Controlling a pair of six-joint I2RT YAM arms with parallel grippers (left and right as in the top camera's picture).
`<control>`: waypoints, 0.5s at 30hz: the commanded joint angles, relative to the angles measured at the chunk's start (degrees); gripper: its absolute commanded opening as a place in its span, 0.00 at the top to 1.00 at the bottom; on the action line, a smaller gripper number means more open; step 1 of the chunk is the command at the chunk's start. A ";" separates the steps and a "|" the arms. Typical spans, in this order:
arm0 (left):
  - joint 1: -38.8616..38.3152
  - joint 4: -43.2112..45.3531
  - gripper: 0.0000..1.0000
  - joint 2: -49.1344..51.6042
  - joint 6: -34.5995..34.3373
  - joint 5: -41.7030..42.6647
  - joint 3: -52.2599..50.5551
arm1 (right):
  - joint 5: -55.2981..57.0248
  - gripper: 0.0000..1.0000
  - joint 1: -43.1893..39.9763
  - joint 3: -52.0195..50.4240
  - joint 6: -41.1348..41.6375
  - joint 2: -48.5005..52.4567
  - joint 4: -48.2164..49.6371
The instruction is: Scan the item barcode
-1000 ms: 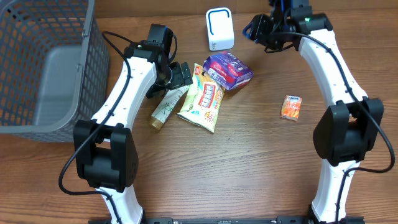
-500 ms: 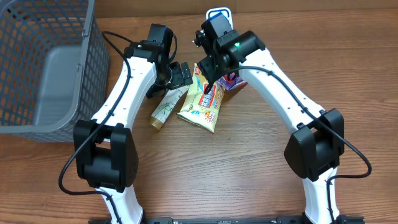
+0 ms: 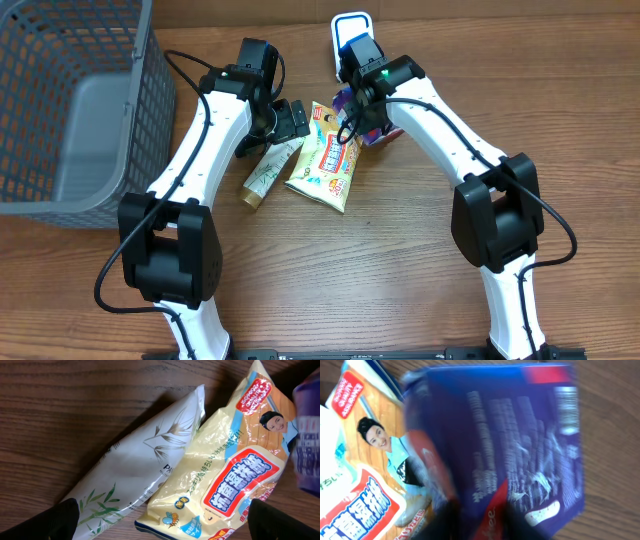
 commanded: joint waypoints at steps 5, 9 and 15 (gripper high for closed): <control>-0.11 0.09 0.00 -0.15 1.09 -0.42 1.07 | -6.58 0.96 -4.15 6.32 8.98 -4.17 -6.36; -0.11 0.09 0.00 -0.15 1.09 -0.42 1.07 | -23.71 0.96 -10.73 7.32 8.94 -6.49 -9.99; -0.11 0.09 0.00 -0.15 1.07 -0.42 1.07 | -43.41 0.96 -21.29 6.91 8.52 -6.47 -18.08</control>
